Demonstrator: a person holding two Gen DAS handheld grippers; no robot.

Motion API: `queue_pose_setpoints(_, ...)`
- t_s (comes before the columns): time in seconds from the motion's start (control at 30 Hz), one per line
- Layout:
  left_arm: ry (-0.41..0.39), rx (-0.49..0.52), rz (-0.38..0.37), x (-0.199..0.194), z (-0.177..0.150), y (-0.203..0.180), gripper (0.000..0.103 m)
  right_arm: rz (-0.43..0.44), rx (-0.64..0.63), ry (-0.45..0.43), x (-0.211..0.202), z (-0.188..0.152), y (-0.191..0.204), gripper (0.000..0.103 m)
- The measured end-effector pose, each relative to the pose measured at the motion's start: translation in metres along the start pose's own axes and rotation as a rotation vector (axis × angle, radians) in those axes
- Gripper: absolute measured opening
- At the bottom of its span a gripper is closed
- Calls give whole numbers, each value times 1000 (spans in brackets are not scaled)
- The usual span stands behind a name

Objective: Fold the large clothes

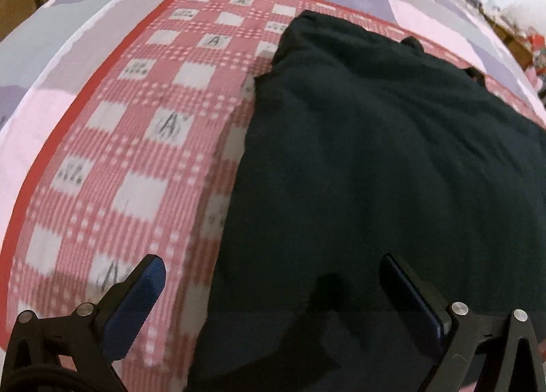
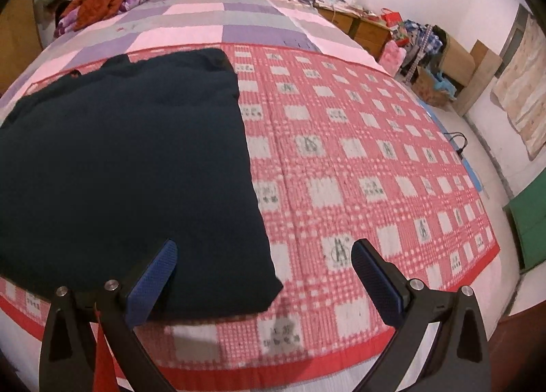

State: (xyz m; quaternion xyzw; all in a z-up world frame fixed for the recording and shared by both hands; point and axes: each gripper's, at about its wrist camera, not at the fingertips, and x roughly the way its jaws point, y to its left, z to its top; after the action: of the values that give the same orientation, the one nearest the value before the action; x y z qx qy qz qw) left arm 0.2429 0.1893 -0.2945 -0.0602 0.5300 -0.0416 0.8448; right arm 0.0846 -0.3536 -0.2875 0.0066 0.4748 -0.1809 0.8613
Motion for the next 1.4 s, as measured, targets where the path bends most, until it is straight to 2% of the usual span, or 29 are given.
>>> queue_pose_setpoints(0.1,41,24,12,14,15,-3,103,27,-1,-19,1,13,1,103)
queue_pose_setpoints(0.2,91,13,12,30,25,4,103,92,-4,-16,10,28,1,103)
queue_pose_setpoints(0.27,123,1,8,41,28,11,103,130,-10,1,21,39,0,103)
queue_pose_setpoints(0.4,183,-21,-48,63,29,19,103,162,-24,76,54,53,-1,103)
queue_pose_setpoints(0.57,210,-16,-76,79,25,18,103,226,-32,155,87,55,1,103)
queue_pose_setpoints(0.73,261,-19,-123,93,26,23,103,339,56,252,113,49,-7,103)
queue_pose_setpoints(0.83,284,-13,-127,97,26,23,103,399,81,290,125,47,-11,103)
queue_pose_setpoints(1.0,310,11,-135,103,30,13,103,512,116,343,142,45,-16,103)
queue_pose_setpoints(1.17,348,76,-159,111,36,-8,102,565,97,391,150,51,-15,103)
queue_pose_setpoints(1.2,350,110,-156,111,36,-17,100,576,89,398,150,53,-12,103)
queue_pose_setpoints(1.27,339,156,-168,110,37,-29,87,612,55,407,148,58,2,103)
queue_pose_setpoints(1.3,333,175,-168,109,36,-34,78,630,39,395,144,60,9,94)
queue_pose_setpoints(1.4,311,209,-155,105,32,-47,64,627,9,368,136,61,23,75)
